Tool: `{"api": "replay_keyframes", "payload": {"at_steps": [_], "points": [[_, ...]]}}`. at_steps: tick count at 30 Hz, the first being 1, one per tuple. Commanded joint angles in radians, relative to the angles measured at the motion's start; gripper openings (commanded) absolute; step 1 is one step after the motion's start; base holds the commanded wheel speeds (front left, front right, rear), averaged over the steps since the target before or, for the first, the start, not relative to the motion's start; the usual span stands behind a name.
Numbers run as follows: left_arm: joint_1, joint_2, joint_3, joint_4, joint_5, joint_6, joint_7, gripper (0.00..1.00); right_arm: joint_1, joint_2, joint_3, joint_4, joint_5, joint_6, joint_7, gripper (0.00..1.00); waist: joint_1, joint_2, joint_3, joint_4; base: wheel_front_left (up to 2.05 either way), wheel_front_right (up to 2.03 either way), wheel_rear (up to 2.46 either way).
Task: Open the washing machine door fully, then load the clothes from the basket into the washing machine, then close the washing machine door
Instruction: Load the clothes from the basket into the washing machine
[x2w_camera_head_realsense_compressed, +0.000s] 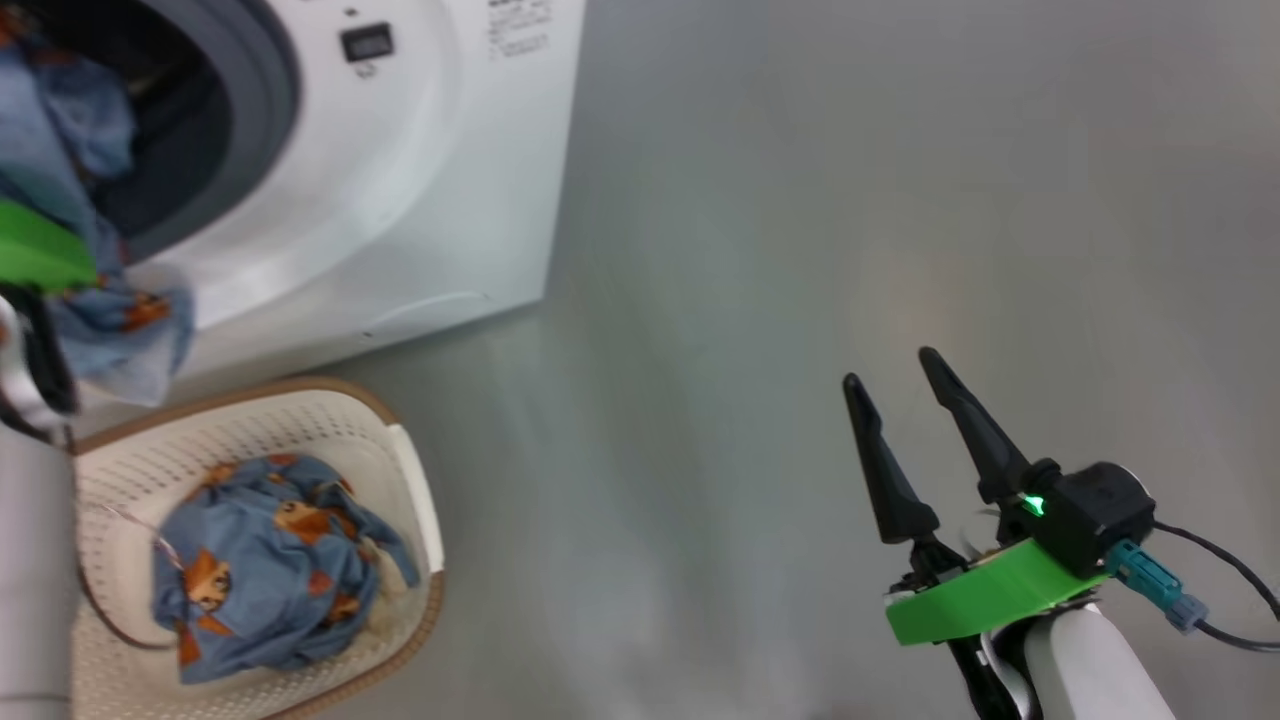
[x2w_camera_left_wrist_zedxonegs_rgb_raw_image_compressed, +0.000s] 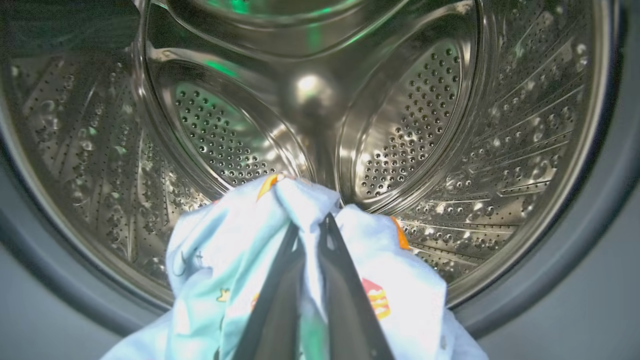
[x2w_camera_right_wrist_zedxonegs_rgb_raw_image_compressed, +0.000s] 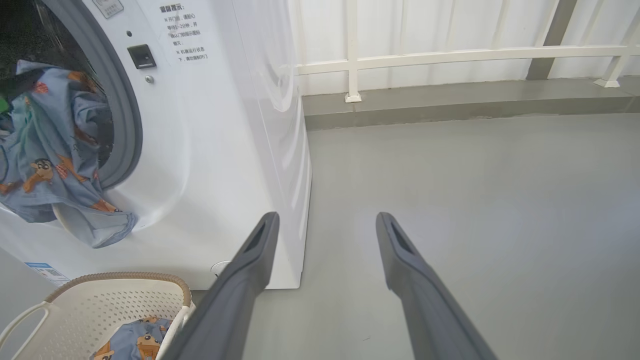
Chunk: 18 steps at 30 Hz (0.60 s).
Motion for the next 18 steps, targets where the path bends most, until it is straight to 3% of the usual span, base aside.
{"api": "replay_keyframes", "payload": {"at_steps": [1,18], "points": [[-0.043,0.057,0.020,-0.003,0.022,-0.011,-0.008,0.00,-0.017,0.002,0.030,-0.025,0.022,0.002,-0.005,1.00,0.0000,0.0000,0.080,-0.068,0.00,0.00,0.00],[-0.368,0.187,0.010,0.216,0.103,-0.040,-0.008,0.00,-0.063,0.002,0.103,-0.039,0.066,0.002,-0.005,1.00,0.0000,0.0000,0.222,-0.147,0.00,0.00,0.00]]}}
